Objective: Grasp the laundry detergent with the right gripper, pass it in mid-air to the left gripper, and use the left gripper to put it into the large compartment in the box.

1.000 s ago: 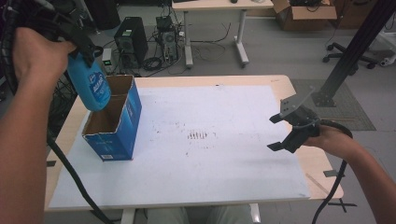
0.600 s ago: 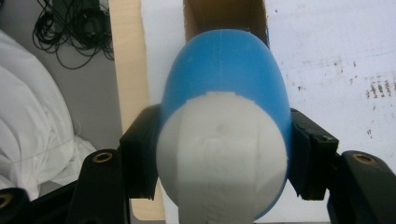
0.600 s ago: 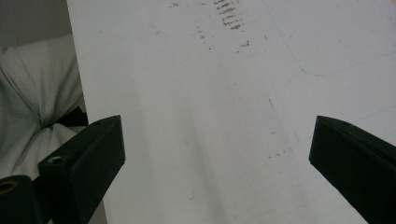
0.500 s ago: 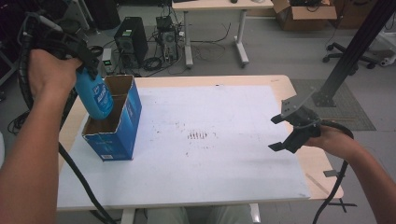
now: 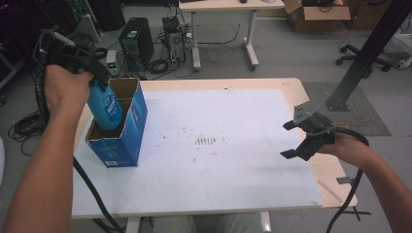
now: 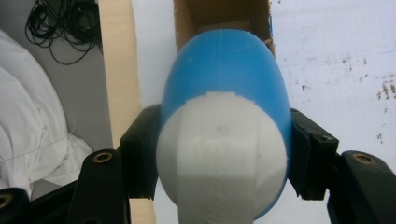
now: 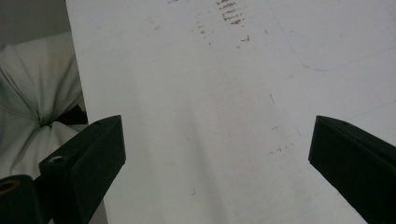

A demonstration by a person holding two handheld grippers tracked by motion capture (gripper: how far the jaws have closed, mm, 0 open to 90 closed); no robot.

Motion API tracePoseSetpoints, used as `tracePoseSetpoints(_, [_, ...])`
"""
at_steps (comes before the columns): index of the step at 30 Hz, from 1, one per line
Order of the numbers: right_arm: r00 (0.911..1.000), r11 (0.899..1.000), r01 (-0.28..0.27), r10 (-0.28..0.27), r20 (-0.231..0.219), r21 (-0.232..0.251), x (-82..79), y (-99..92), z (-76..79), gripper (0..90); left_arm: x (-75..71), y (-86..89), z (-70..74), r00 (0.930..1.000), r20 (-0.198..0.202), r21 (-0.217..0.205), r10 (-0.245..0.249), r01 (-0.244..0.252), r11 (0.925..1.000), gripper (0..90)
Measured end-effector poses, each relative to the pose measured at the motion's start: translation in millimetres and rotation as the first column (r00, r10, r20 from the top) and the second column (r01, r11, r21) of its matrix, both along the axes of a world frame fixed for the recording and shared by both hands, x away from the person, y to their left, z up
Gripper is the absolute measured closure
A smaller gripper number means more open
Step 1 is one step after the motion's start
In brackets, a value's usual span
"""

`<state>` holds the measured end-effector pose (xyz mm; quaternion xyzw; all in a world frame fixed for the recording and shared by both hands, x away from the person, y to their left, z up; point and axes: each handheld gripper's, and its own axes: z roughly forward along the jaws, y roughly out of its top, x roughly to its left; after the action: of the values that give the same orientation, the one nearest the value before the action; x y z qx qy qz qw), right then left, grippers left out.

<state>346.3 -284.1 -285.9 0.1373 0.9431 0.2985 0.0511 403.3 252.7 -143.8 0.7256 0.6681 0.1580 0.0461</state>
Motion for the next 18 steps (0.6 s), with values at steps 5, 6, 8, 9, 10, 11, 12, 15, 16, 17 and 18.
tracePoseSetpoints(5, [1.0,1.0,0.005,-0.005,0.001,0.0,-0.5,-1.8,-0.4,3.5,1.4,-0.3,-12.6,1.0,0.002,0.006,-0.004,0.004,1.0,38.3])
tracePoseSetpoints(6, [1.0,1.0,0.006,-0.006,0.003,0.002,-0.8,-2.2,-0.7,3.6,1.7,-0.5,-17.6,1.0,-0.002,0.006,-0.004,0.004,1.0,38.3])
tracePoseSetpoints(8, [1.0,1.0,0.006,-0.006,0.002,0.002,-1.1,-2.5,-0.9,3.6,1.9,-0.2,-23.9,1.0,-0.003,0.008,-0.009,0.009,0.9999,38.3])
tracePoseSetpoints(9, [1.0,1.0,0.007,-0.007,0.002,0.001,-1.3,-2.7,-1.1,3.6,1.9,-0.1,-27.2,1.0,-0.003,0.004,-0.006,0.006,1.0,38.3])
tracePoseSetpoints(10, [1.0,1.0,0.009,-0.009,0.0,0.0,-1.6,-2.8,-1.2,3.6,2.0,0.3,-30.4,0.9999,-0.006,0.004,-0.01,0.01,0.9999,38.3])
tracePoseSetpoints(11, [0.9999,1.0,0.011,-0.011,0.0,0.001,-1.9,-2.9,-1.5,3.6,2.0,0.6,-33.6,0.9999,-0.007,0.002,-0.009,0.009,1.0,38.3])
tracePoseSetpoints(12, [0.9999,1.0,0.011,-0.011,0.0,0.001,-2.1,-3.2,-1.5,3.6,2.0,0.6,-33.6,0.9999,-0.007,0.002,-0.009,0.009,1.0,38.3])
tracePoseSetpoints(15, [0.9999,1.0,0.014,-0.014,0.0,0.004,-2.8,-4.0,-2.3,3.6,1.9,1.7,-43.9,0.9999,-0.003,-0.005,-0.01,0.01,0.9999,38.3])
tracePoseSetpoints(16, [0.9999,1.0,0.015,-0.015,-0.001,0.003,-3.0,-4.4,-2.5,3.6,2.0,2.2,-47.2,0.9999,-0.002,-0.005,-0.01,0.01,0.9999,38.3])
tracePoseSetpoints(17, [0.9999,1.0,0.014,-0.014,0.0,0.004,-3.1,-4.6,-2.9,3.6,2.3,2.6,-53.7,0.9999,-0.006,-0.002,-0.013,0.013,0.9999,38.3])
tracePoseSetpoints(18, [0.9999,1.0,0.016,-0.016,-0.001,0.002,-3.3,-4.9,-3.1,3.7,2.3,2.6,-57.0,0.9999,-0.004,-0.002,-0.013,0.013,0.9999,38.3])
